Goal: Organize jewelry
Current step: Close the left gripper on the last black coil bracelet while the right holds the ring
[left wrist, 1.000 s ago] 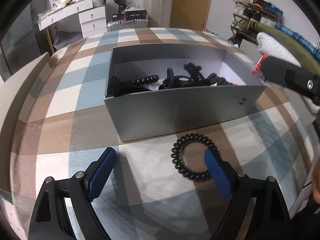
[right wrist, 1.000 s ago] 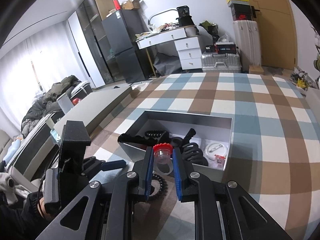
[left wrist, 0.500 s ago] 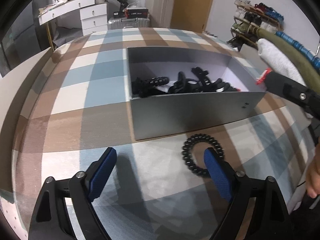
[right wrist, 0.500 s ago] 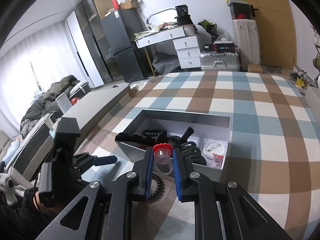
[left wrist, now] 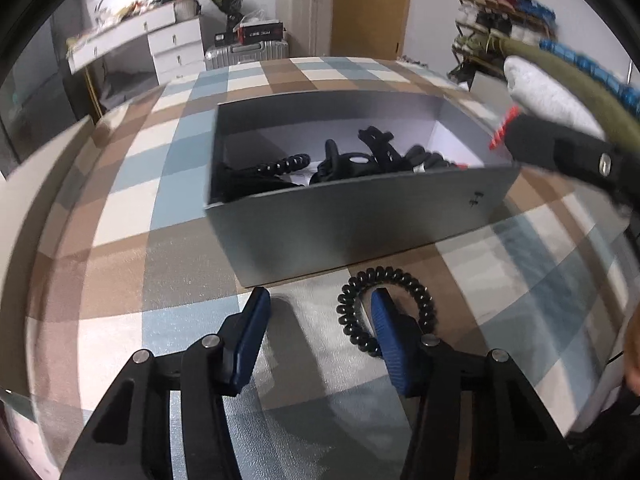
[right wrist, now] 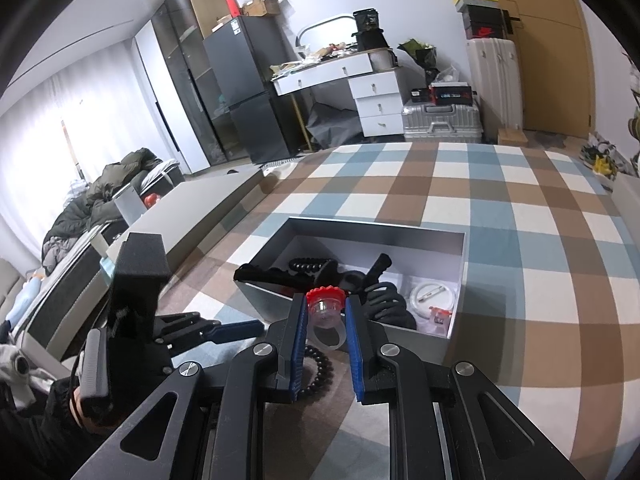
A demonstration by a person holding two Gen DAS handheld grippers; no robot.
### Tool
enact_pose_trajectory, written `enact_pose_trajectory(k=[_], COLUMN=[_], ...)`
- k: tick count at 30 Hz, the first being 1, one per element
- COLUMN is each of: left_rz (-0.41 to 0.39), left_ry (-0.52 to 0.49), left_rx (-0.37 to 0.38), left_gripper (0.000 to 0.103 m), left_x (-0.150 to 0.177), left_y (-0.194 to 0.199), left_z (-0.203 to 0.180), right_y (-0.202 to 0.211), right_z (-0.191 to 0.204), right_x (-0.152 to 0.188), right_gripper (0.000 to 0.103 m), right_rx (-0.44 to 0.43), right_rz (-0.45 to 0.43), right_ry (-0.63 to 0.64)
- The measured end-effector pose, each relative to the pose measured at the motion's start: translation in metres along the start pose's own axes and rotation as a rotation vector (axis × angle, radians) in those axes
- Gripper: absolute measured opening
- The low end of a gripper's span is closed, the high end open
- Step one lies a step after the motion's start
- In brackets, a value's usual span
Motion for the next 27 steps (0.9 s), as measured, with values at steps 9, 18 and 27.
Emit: enact_pose_trajectory(k=[9,18,27], left_rz=[-0.015,-0.099,-0.235], left_ry=[-0.019,-0.014,0.038], left_rx=[0.057,0.095,0.111], left_gripper=[0.005,0.005,0.005], left_x=[0.003,-0.006,-0.018], left_y=[0.005,0.026,0.053], left_z=[-0.004,-0.002,0.012], right_y=[0.000,0.003,0.011], right_z=[0.001,-0.001,-0.012], right_x=[0.000,-0.001,-0.005], right_gripper=[0.018,0.018,0.018], right_rx=[0.001,0.007,0.021], right_rz=[-0.001,-0.012,-0.046], right_ry=[0.002,-0.005,-0.036])
Point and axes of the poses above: each gripper's, at about its wrist camera, not at the fingertips, and y roughly against the way its jaws point, z to its left, x to its underside, the point moved 2 cm from there along -y, roughly the way its jaws point, and after that the axes turned 2 degrees about -x, right-handed, at the moved point
